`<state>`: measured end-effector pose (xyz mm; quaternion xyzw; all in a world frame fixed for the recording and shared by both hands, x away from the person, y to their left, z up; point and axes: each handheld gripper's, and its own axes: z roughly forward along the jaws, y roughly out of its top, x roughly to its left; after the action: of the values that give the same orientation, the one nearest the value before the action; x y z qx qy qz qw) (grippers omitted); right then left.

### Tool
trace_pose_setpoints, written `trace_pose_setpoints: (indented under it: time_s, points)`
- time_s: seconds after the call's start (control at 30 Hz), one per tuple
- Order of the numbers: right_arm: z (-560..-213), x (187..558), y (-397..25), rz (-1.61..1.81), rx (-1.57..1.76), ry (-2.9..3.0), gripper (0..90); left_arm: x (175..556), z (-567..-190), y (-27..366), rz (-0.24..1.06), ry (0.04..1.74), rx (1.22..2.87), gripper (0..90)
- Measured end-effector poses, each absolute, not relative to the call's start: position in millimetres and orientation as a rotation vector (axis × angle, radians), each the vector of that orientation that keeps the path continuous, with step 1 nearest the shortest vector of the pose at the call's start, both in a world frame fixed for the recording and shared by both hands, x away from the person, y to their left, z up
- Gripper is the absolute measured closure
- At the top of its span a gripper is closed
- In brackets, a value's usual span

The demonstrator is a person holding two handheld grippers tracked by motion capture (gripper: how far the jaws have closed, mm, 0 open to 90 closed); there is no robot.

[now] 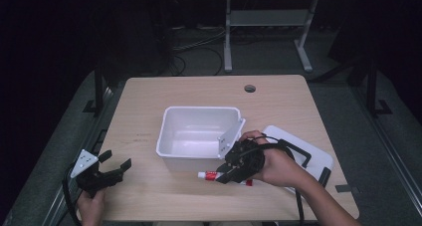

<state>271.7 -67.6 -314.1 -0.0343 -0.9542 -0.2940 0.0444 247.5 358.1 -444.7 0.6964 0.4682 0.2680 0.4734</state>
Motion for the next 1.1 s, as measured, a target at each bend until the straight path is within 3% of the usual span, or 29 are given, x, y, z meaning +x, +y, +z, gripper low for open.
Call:
trace_pose_setpoints:
  time_s: [1.1]
  points:
    - [-281, 305, -42, -0.919, -0.099, -2.934, 71.9, 248, -445, 358, 0.654, 1.145, 1.699, 14.1]
